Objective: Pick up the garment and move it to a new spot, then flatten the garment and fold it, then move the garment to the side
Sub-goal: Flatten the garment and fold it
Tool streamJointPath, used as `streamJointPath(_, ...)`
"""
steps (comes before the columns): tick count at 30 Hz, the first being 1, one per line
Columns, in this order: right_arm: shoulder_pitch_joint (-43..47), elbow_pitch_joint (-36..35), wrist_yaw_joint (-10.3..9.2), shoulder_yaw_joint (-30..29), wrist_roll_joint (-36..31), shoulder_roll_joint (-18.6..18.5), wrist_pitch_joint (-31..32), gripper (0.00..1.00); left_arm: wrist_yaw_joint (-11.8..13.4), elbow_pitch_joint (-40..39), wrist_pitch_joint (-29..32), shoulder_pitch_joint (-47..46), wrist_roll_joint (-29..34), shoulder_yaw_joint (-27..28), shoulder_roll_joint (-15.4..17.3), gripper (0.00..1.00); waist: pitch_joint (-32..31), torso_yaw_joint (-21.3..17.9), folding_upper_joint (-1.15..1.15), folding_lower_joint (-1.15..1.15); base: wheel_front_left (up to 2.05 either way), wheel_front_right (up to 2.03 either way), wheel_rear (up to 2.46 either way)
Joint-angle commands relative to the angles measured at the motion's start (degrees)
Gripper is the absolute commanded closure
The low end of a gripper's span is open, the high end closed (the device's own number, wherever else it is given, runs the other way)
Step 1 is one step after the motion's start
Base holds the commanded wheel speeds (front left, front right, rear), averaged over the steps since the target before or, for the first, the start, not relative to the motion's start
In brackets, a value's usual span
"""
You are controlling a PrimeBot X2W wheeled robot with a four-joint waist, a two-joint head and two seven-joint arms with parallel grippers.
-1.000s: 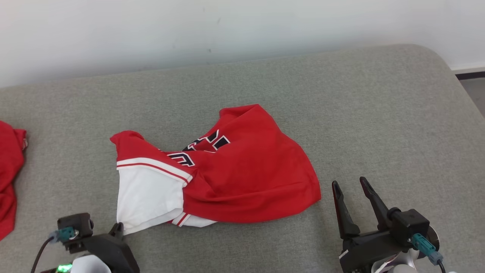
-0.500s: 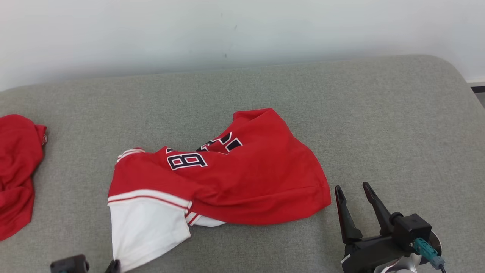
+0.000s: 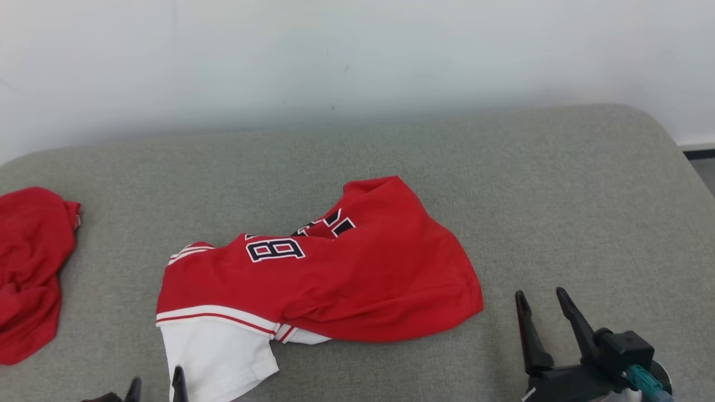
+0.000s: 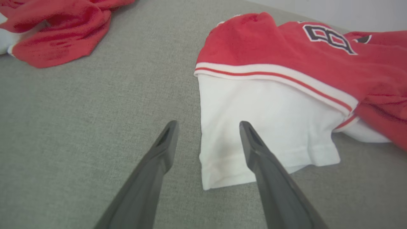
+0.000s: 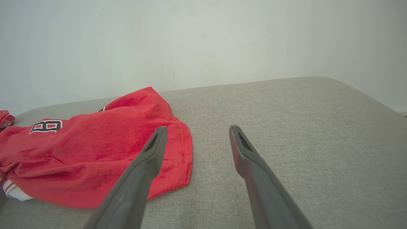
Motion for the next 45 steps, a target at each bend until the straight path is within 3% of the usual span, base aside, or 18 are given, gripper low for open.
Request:
streamJointPath(1, 0.9, -0.1, -0.13, -0.7, -0.2, -0.5, 0.0, 0.0, -0.9, 0.3, -4.1, -0.4, 0.6, 0.5, -0.2, 0.0, -2.0, 0.9, 0.0, 0.0, 0.0, 0.0, 0.0)
streamJointPath(3, 1.7, -0.3, -0.13, -1.4, -0.3, -1.0, 0.2, 0.0, -2.5, 0.3, -9.4, -0.1, 1.1, 1.0, -1.0, 0.0, -3.0, 1.5, 0.0, 0.0, 0.0, 0.0, 0.0)
streamJointPath(6, 2.8, -0.8, -0.13, -2.5, -0.5, -1.4, 0.4, 0.0, -5.1, -0.5, -12.4, -0.3, 3.1, 1.2, -1.2, 0.0, -4.3, 2.3, 0.0, 0.0, 0.0, 0.0, 0.0)
streamJointPath(13, 4.8, -1.3, -0.13, -3.4, 0.7, -2.2, 0.5, 0.0, -11.8, -6.7, -12.6, 2.2, 11.2, 4.5, -4.3, 0.0, -6.7, 3.9, 0.0, 0.0, 0.0, 0.0, 0.0)
streamJointPath(20, 6.6, -0.7, -0.13, -3.1, 1.3, -2.6, 0.6, 0.0, -16.7, -6.4, -12.7, 5.0, 15.0, 7.4, -7.8, 0.0, -8.6, 4.3, 0.0, 0.0, 0.0, 0.0, 0.0)
streamJointPath(30, 8.0, -0.5, -0.13, -3.9, 1.3, -2.2, 0.2, 0.0, -20.4, -3.1, -12.7, 4.7, 16.1, 10.3, -9.7, 0.0, -9.8, 4.4, 0.0, 0.0, 0.0, 0.0, 0.0)
streamJointPath(45, 7.4, -1.7, -0.13, -4.0, 0.5, -1.7, 0.8, 0.0, -22.4, 1.6, -12.7, 1.7, 17.1, 12.0, -10.8, 0.0, -9.0, 4.4, 0.0, 0.0, 0.0, 0.0, 0.0)
